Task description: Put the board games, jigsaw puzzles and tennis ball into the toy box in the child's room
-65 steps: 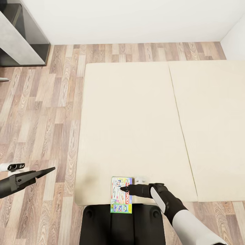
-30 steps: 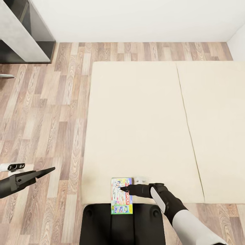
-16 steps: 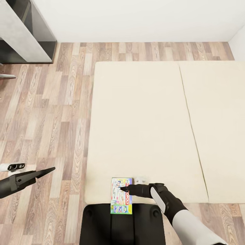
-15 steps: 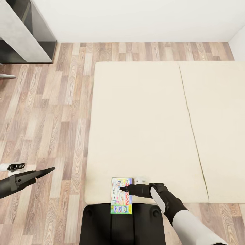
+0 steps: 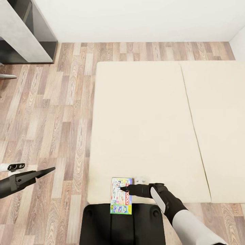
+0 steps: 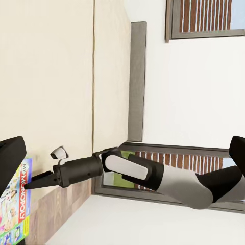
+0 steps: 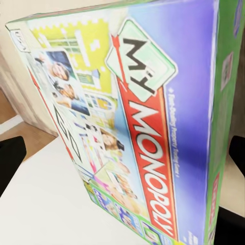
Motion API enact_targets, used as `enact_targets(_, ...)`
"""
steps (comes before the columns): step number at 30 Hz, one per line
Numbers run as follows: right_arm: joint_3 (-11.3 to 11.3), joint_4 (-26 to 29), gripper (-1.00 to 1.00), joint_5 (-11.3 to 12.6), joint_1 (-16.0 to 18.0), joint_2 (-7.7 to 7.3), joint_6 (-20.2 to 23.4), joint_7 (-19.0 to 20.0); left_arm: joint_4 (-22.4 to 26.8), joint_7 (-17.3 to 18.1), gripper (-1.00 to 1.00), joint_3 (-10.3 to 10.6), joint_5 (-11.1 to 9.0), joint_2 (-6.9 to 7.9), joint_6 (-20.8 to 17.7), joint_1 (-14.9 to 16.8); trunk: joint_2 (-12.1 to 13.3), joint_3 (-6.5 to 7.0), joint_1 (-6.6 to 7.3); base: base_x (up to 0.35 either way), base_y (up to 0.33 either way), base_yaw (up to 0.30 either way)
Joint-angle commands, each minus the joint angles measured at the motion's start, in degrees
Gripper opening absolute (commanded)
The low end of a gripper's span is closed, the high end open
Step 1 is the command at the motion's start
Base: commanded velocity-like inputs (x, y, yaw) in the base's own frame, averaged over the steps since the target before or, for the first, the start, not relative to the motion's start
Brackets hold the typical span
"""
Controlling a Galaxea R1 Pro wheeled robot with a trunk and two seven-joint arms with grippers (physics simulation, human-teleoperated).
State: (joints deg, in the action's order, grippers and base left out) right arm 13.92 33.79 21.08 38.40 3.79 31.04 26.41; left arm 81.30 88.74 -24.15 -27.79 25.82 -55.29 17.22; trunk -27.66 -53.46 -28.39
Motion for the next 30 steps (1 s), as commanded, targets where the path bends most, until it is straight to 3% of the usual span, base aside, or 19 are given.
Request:
enact_targets(1,0.1,0.1,1.00,0.3,0.0,-0.01,0.3,0.0,0.0,0.2,1.00,0.0,0.0,0.02,-0.6,0.0,-0.1,-0.05,-0.03,0.000,0.142,0.000)
enact_targets(30,0.1,0.1,1.00,0.3,0.0,-0.01,0.3,-0.1,0.0,0.2,1.00,0.0,0.0,0.02,-0.6,0.0,-0.1,-0.05,-0.03,0.000,0.071,0.000)
